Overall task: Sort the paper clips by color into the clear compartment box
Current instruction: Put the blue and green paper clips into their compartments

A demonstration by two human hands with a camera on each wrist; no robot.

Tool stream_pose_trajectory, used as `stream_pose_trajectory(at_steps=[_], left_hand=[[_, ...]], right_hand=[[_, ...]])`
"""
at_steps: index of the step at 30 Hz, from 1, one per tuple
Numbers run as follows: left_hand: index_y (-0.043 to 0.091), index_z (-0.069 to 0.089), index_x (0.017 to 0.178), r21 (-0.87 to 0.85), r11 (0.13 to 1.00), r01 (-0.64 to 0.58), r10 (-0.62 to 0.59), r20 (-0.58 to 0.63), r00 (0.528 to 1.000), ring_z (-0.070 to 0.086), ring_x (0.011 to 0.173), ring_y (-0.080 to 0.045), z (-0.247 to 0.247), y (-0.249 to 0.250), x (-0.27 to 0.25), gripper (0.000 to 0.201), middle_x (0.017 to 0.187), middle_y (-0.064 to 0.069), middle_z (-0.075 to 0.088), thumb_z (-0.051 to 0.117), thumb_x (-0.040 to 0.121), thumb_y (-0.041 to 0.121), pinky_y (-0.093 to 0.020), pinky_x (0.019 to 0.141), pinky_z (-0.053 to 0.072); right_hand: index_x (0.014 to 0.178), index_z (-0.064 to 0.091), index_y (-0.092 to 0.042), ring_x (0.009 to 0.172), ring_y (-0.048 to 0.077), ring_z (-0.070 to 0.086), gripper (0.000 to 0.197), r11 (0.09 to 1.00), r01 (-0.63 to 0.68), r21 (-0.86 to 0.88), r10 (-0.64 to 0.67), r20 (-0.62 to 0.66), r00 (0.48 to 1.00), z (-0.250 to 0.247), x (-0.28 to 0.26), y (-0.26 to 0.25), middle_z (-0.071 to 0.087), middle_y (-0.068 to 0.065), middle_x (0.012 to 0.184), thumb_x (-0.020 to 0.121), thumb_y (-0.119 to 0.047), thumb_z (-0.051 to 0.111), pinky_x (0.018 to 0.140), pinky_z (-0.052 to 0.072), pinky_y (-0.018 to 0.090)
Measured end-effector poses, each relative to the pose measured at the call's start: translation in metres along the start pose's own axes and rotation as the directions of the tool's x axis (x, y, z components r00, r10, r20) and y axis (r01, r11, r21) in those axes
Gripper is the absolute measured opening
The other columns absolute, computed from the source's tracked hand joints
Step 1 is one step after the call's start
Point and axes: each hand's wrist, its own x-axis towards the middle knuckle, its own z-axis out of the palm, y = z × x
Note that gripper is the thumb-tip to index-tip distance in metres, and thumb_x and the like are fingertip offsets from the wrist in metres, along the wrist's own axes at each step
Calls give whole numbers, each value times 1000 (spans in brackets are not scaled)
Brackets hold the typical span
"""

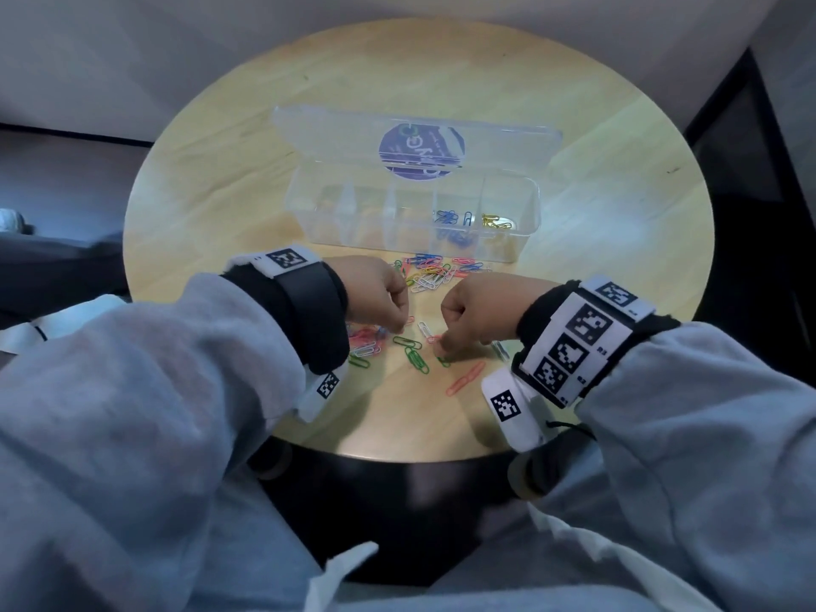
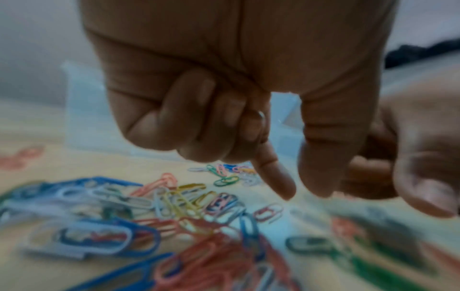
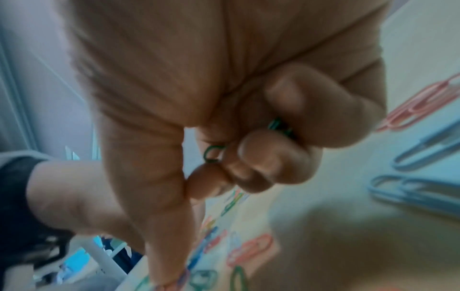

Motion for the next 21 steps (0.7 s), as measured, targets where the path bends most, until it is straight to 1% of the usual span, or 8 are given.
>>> stream_pose_trajectory(at_steps=[5,8,11,13,15,16,19,21], left_hand=[[27,60,74,211,977,-12,14,-6,1000,52,61,-8,10,8,3,12,65,8,55,72,74,23,-21,50,34],[26,61,81,276,960,-44,45,5,999,51,62,-9,12,12,3,11,67,9,53,71,76,23,-21,49,33],[25,61,82,324,945,-52,45,27,999,47,59,-7,13,13,4,10,66,10,50,69,78,21,-21,48,31],[24,61,81,338,940,-48,40,31,999,44,55,-5,14,13,5,8,64,9,50,67,78,19,-21,47,30],[24,61,79,344,937,-51,41,35,999,44,54,-6,15,13,6,8,62,8,50,66,77,18,-21,47,31],[24,61,78,341,938,-53,42,40,998,46,55,-8,15,13,6,9,61,8,50,66,77,17,-21,47,31],[23,61,73,268,962,-43,34,39,999,49,54,-9,12,11,5,9,59,8,53,66,74,16,-21,48,34],[21,57,67,154,988,-30,24,36,999,51,53,-8,8,8,3,12,60,7,58,63,76,16,-20,51,37]], right_hand=[[61,49,-15,66,19,48,38,986,-42,-164,44,10,999,8,5,-3,48,0,60,79,-43,68,64,38,29],[58,45,-14,58,16,44,43,989,-52,-140,48,-28,998,1,2,-3,47,0,59,87,-44,58,57,34,27],[56,43,-16,48,13,45,41,958,-25,285,33,-25,999,-9,-1,3,52,1,55,89,-36,59,53,38,24],[59,48,-14,43,11,47,36,738,21,674,-14,-15,1000,-11,-3,3,53,1,51,90,-26,60,46,40,19],[63,54,-12,38,8,45,30,576,34,817,-41,-12,999,-12,-5,4,48,-3,45,91,-22,59,39,36,15],[65,56,-12,38,8,42,27,599,30,800,-42,-6,999,-12,-5,4,44,-5,44,90,-22,59,38,33,16],[70,62,-17,44,9,39,19,928,-2,372,9,-16,1000,-9,-6,5,45,-7,49,84,-29,67,45,34,19],[79,70,-16,60,9,50,16,993,-19,119,23,-29,999,-3,-5,3,59,-4,65,80,-32,69,59,43,23]])
